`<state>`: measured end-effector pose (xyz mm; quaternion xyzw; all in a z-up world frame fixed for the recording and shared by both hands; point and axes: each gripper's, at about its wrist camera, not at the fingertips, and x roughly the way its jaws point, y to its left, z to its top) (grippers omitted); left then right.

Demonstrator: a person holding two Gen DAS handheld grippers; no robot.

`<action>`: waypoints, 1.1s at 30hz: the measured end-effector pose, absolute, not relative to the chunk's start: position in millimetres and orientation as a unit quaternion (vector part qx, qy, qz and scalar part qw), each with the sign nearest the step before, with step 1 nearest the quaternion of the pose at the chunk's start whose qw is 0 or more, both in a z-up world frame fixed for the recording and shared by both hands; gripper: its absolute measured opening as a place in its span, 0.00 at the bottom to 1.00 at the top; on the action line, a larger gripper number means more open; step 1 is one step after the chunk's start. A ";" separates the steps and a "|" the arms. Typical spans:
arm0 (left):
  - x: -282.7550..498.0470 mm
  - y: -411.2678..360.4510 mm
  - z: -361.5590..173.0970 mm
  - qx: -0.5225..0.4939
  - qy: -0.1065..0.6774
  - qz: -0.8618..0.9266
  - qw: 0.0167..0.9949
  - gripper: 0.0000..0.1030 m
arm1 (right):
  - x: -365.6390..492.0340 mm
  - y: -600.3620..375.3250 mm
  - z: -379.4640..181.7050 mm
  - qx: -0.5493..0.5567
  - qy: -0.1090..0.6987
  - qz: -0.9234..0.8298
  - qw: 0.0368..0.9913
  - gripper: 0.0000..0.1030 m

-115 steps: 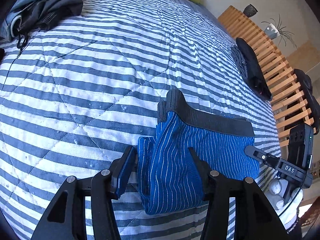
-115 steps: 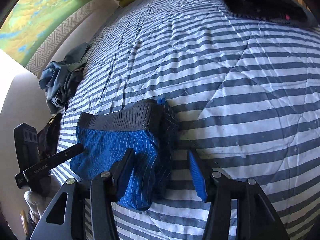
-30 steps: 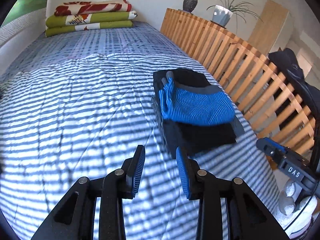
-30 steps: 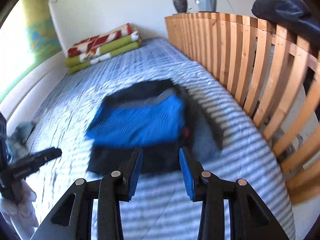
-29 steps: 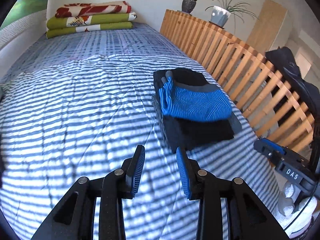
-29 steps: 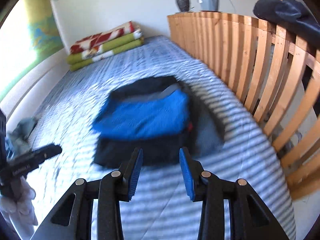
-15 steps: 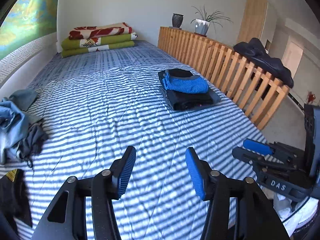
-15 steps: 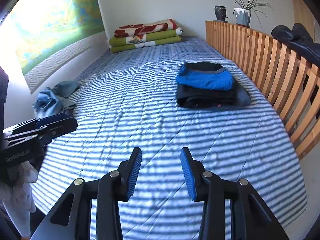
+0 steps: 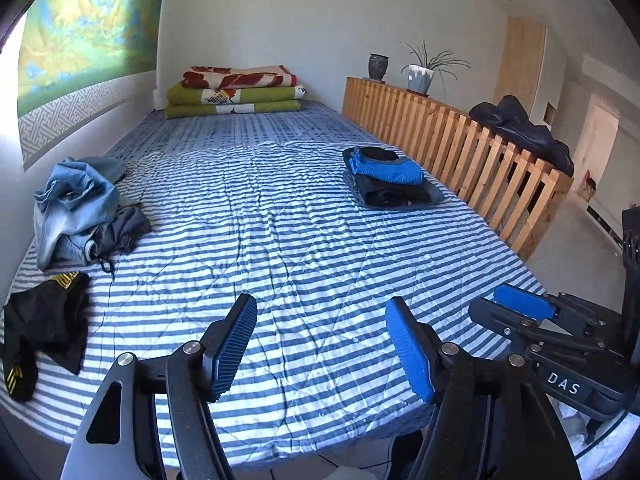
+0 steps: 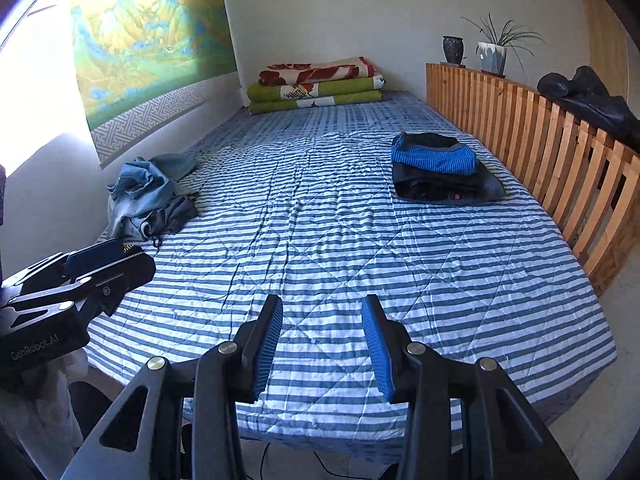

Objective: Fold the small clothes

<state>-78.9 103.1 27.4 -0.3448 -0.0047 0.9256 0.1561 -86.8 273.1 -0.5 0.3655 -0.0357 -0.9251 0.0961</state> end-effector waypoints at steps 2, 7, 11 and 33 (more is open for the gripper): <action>-67.8 97.3 22.1 -0.349 -0.014 0.925 0.149 0.70 | -74.7 266.8 -2.9 0.371 -0.036 -0.923 0.100 0.37; -64.4 97.4 10.6 -0.348 -0.012 0.929 0.123 0.74 | -67.0 262.5 -12.0 0.370 -0.023 -0.925 0.085 0.39; -66.0 93.6 3.8 -0.354 -0.019 0.928 0.112 0.78 | -72.8 264.9 -21.6 0.382 -0.035 -0.920 0.080 0.39; -94.8 117.7 -9.8 -0.375 -0.004 0.921 0.108 0.80 | -85.6 277.1 -41.0 0.392 -0.042 -0.917 0.065 0.42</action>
